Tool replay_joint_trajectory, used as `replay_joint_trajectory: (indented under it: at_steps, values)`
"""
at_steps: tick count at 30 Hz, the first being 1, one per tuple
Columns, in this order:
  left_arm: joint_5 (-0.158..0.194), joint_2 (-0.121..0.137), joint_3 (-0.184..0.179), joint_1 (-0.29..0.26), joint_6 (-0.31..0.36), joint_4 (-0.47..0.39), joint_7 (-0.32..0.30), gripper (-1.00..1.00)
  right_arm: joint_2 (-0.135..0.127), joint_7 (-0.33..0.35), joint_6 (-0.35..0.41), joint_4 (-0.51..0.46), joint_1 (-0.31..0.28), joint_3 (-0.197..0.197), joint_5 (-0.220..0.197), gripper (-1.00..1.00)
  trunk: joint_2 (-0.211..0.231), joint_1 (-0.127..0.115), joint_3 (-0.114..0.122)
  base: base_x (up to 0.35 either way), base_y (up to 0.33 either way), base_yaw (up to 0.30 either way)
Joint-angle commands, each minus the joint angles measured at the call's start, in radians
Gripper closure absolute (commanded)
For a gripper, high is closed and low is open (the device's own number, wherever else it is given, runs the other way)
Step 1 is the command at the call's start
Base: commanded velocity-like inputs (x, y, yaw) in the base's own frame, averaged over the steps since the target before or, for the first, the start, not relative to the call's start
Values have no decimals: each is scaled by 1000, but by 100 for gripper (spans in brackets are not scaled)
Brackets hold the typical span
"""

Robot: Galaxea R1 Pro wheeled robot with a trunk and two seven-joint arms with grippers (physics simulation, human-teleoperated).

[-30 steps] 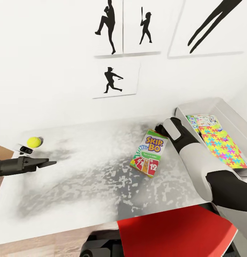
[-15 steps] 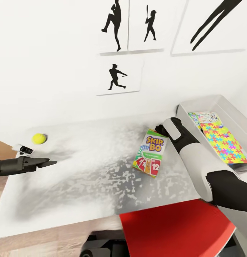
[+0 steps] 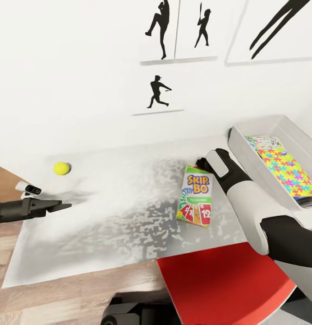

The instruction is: Put all the toys in the child's room - the three board games (two on the bed and one on the table), the two jigsaw puzzles on the table, and the tennis ball on the table - inside the toy box on the table in the child's room.

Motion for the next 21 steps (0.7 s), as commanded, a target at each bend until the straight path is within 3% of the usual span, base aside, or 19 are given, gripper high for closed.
replay_joint_trajectory:
  at_steps: [1, 21]
  values:
    - [1, 1, -1, -1, 11, 0, -3, -100, 0, -8, 1, 26, 0, 5, -28, -100, -1, 1, -2, -93, 71, 0]
    - [0, 1, -1, -1, 11, 0, -3, -100, -1, -8, -11, 26, 0, 5, -29, -100, -1, 1, -2, -53, 69, 0]
